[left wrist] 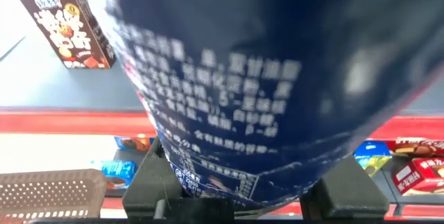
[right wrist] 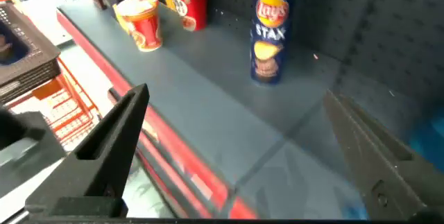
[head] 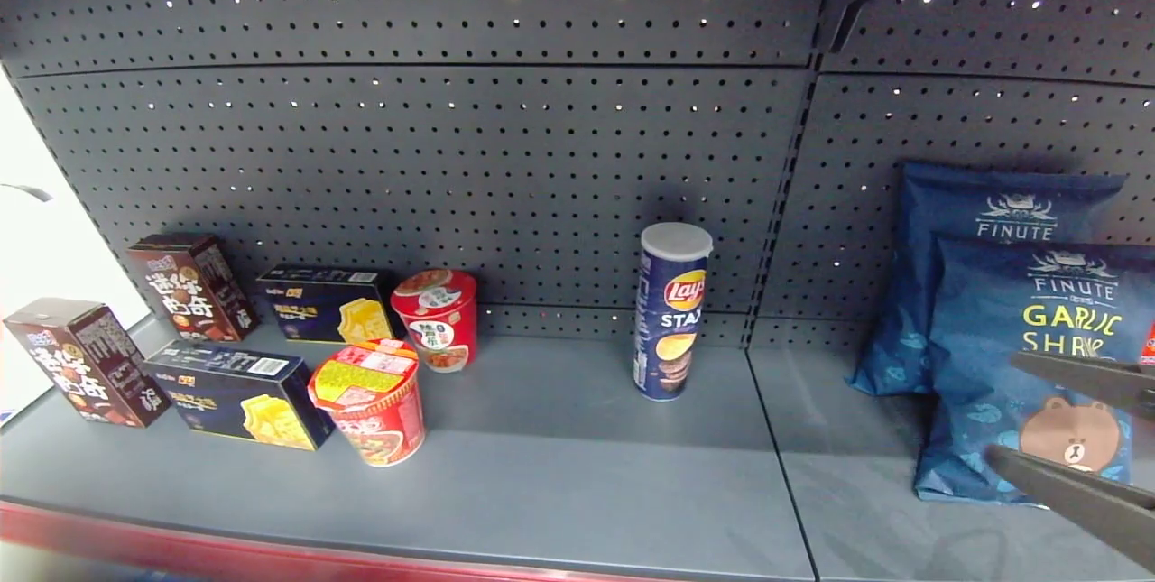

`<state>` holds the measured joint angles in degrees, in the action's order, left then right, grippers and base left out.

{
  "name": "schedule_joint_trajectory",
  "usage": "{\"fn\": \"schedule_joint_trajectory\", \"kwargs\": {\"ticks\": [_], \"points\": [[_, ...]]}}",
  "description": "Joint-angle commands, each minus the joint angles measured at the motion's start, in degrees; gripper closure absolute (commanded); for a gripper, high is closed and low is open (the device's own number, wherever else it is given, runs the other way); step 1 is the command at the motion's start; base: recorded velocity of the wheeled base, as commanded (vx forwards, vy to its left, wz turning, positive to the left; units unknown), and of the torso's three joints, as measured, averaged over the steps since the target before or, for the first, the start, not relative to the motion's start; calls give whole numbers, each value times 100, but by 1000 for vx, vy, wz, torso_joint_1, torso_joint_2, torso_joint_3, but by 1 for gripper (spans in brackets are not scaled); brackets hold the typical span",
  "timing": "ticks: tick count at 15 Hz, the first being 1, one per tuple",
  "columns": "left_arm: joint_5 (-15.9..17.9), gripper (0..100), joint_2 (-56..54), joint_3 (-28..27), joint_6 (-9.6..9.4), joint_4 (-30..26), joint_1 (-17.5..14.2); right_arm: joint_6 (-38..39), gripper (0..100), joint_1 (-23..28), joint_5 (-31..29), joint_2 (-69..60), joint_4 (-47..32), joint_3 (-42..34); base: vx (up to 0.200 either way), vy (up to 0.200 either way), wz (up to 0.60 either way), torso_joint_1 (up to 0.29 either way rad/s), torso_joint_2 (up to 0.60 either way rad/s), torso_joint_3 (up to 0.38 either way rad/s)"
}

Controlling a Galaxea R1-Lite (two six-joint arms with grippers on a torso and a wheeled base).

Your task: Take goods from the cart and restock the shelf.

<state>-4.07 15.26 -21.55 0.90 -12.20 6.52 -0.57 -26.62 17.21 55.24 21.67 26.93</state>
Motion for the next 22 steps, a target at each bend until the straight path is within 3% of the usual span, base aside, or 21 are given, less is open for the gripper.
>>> {"fn": "schedule_joint_trajectory", "kwargs": {"ticks": [1, 3, 6, 13, 22], "points": [[3, 100, 12, -33, -2, -1, -2, -31, 0, -27, 274, 1974, 1348, -135, 0, 0, 0, 0, 0, 0], [12, 100, -15, -7, 6, -28, -2, -39, 0, 219, 836, 2562, 1735, 243, 0, 0, 0, 0, 0, 0], [20, 100, -111, 99, 15, -37, 16, -39, 0, 351, 1109, 3160, 1726, 928, 0, 0, 0, 0, 0, 0], [91, 100, -217, 362, 15, -37, 16, -347, 0, 500, 1082, 4426, 2245, 1728, 0, 0, 0, 0, 0, 0], [91, 100, -480, 573, 24, -37, 16, -444, 0, 492, 1153, 5366, 2833, 2124, 0, 0, 0, 0, 0, 0]]}}
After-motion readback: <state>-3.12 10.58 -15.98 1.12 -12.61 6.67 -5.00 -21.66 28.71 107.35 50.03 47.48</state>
